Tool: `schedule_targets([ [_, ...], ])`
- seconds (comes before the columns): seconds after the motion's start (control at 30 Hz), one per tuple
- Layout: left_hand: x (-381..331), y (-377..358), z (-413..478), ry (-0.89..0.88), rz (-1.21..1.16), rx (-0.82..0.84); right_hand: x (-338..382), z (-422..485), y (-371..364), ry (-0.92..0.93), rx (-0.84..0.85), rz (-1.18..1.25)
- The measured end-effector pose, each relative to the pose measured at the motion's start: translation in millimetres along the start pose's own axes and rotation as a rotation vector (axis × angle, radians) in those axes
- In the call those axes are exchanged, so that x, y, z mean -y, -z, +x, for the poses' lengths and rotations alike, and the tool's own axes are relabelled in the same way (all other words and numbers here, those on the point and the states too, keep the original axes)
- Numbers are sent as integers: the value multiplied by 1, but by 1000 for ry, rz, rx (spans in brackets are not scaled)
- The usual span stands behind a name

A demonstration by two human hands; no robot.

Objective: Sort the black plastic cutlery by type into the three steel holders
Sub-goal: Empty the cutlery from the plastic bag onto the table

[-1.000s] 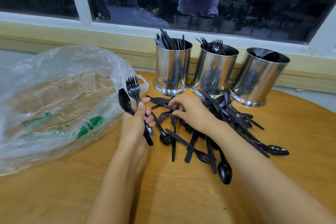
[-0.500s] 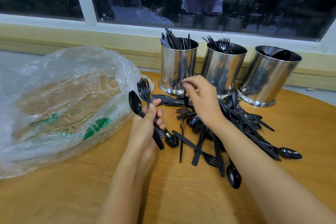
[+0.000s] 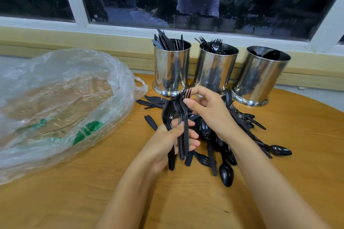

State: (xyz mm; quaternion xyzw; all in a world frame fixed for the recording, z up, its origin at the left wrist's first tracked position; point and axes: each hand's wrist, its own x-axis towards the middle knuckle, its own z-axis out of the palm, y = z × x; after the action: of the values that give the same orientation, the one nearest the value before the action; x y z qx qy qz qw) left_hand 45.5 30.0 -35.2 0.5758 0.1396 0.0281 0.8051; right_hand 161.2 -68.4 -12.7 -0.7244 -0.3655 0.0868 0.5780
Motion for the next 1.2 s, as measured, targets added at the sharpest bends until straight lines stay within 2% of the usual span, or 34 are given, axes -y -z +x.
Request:
schedule_targets([
  [0.13,0,-1,-1,13,1,72,-4,-6,0,-38,-7,174],
  [0.33,2,-1,2,29,-55,69,-5,-11,-1,-40,-105,264],
  [0.47,3,3,2,-19,-20,47,-6,-12,-4,-4,-141,133],
  [0.63,-9,32,7,-194,-214,-268,-12,-16,-4,-76,-151,60],
  [0.8,-15,56,9,-332,-370,-433,-21,-22,-17,-137,-31,-123],
  [1.07,-15,55,10,-355,-384,-466,-19,6,-60,-113,153,-473],
  [1.2,-14,54,10,-350,-370,-464,-17,31,-91,-162,221,-697],
])
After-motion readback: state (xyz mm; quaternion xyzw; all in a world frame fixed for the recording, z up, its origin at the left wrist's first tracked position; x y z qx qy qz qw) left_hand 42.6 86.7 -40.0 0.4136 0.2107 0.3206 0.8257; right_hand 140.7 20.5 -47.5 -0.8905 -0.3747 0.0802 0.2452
